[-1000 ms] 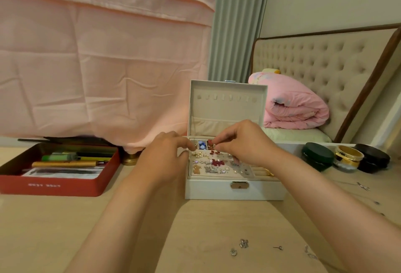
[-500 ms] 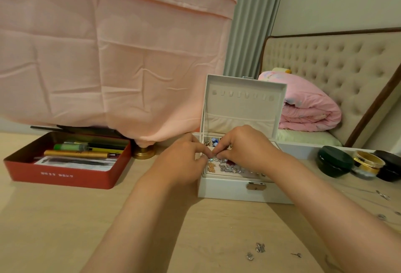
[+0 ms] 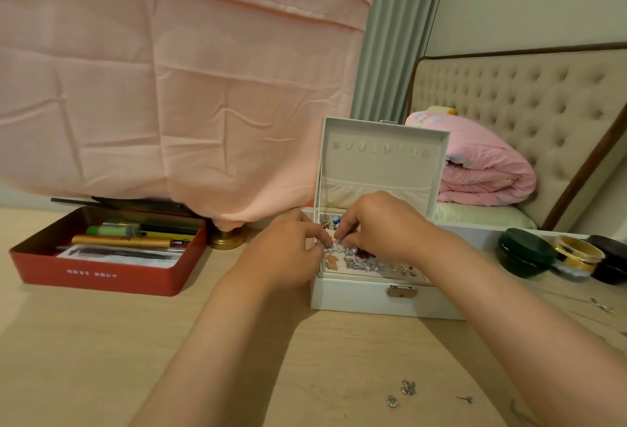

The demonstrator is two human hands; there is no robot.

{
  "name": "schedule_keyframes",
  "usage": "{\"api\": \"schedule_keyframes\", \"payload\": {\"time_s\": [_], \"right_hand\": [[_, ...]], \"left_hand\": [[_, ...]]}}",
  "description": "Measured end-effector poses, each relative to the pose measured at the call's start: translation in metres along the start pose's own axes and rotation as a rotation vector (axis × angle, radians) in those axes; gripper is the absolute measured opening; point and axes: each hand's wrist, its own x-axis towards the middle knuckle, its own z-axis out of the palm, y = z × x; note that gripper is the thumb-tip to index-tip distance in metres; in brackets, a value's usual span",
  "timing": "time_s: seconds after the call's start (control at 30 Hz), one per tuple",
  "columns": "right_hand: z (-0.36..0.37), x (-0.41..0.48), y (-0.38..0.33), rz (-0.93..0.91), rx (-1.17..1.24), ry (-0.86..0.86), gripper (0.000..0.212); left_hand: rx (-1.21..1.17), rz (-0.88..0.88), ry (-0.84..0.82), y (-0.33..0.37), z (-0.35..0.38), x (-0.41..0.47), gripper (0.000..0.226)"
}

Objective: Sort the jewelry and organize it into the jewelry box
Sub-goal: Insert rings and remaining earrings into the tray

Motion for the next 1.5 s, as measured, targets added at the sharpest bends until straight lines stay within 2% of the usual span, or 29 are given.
{"api": "schedule_keyframes", "payload": {"time_s": [0.23, 0.5, 0.77, 1.0, 1.37, 1.5], "right_hand": [[-0.002, -0.001, -0.001, -0.041, -0.073, 0.019, 0.016], [-0.004, 0.002, -0.003, -0.071, -0.092, -0.069, 0.016], [-0.004, -0.002, 0.004, -0.005, 0.041, -0.023, 0.016], [0.000, -0.005, 0.004, -0.009, 0.058, -0.059, 0.024], [-0.001, -0.007, 0.007, -0.007, 0.074, -0.049, 0.024], [-0.009, -0.014, 0.008, 0.017, 0.145, 0.011, 0.023]], "left_hand": [[-0.011, 0.024, -0.029, -0.001, -0.001, 0.000, 0.022], [0.022, -0.003, 0.018, 0.001, -0.001, 0.000, 0.020], [-0.009, 0.044, 0.032, 0.001, 0.002, 0.001, 0.018], [-0.011, 0.084, 0.025, 0.002, 0.002, 0.000, 0.021], [0.014, 0.117, 0.009, 0.004, 0.006, 0.001, 0.019], [0.009, 0.122, 0.033, 0.005, 0.005, 0.000, 0.016]]}}
